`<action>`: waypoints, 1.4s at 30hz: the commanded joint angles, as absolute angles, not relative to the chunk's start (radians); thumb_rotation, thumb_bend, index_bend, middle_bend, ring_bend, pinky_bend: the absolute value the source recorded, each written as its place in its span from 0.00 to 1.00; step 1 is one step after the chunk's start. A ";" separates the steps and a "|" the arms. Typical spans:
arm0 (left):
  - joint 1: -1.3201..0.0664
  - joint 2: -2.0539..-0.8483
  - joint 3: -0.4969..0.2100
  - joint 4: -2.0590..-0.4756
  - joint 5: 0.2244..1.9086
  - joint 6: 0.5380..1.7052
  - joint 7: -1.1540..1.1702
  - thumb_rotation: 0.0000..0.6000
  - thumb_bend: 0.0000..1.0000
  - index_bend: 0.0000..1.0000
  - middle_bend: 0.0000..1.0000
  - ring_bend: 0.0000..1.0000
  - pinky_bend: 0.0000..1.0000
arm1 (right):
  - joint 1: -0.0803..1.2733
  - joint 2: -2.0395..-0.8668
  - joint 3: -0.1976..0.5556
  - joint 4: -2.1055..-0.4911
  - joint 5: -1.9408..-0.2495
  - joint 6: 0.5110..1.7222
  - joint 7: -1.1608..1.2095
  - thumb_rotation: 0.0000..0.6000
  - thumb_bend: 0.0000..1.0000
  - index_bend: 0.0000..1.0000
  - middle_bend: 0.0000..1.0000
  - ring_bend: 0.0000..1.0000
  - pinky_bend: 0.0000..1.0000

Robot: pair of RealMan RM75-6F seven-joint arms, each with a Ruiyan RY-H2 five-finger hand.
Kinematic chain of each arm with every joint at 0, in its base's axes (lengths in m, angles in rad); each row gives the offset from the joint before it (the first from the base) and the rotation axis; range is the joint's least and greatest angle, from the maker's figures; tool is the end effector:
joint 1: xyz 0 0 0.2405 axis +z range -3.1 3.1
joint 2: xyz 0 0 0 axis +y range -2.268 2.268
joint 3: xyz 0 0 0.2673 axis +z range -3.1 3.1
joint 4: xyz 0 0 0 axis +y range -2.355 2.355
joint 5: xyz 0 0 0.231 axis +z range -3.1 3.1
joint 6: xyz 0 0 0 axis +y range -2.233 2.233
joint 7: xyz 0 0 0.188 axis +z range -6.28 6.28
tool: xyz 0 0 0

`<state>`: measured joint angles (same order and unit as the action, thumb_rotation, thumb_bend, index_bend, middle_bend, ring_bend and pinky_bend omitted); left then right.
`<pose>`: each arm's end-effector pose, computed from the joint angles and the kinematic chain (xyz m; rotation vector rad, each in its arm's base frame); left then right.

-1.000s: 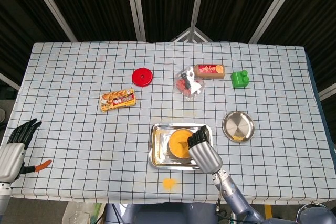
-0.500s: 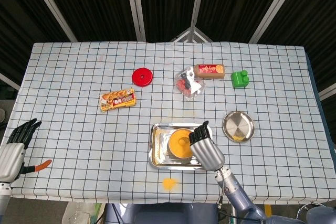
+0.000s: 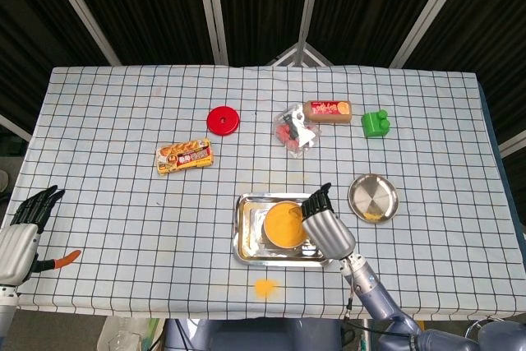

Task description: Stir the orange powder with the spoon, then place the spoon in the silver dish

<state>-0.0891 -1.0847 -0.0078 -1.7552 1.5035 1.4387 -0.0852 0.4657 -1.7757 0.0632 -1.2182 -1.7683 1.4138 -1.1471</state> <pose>-0.3056 0.2160 0.1262 -1.3762 -1.1182 -0.9989 -0.1492 -0.2965 -0.0650 1.7109 0.3092 0.6613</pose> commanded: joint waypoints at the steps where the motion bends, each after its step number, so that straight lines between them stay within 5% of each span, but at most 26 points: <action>1: -0.089 -1.085 -0.008 -1.756 1.504 1.439 -0.084 1.00 0.00 0.00 0.00 0.00 0.00 | 0.463 -1.781 0.056 -1.212 -1.776 1.416 -1.139 1.00 0.51 0.58 0.56 0.44 0.34; 42: -0.089 -1.086 -0.008 -1.757 1.504 1.439 -0.084 1.00 0.00 0.00 0.00 0.00 0.00 | 0.421 -1.733 0.031 -1.368 -1.869 1.428 -1.172 1.00 0.51 0.58 0.56 0.44 0.35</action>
<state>-0.0889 -1.0856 -0.0079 -1.7566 1.5036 1.4393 -0.0838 0.4220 -1.7333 0.0318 -1.3668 -1.8683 1.4278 -1.1717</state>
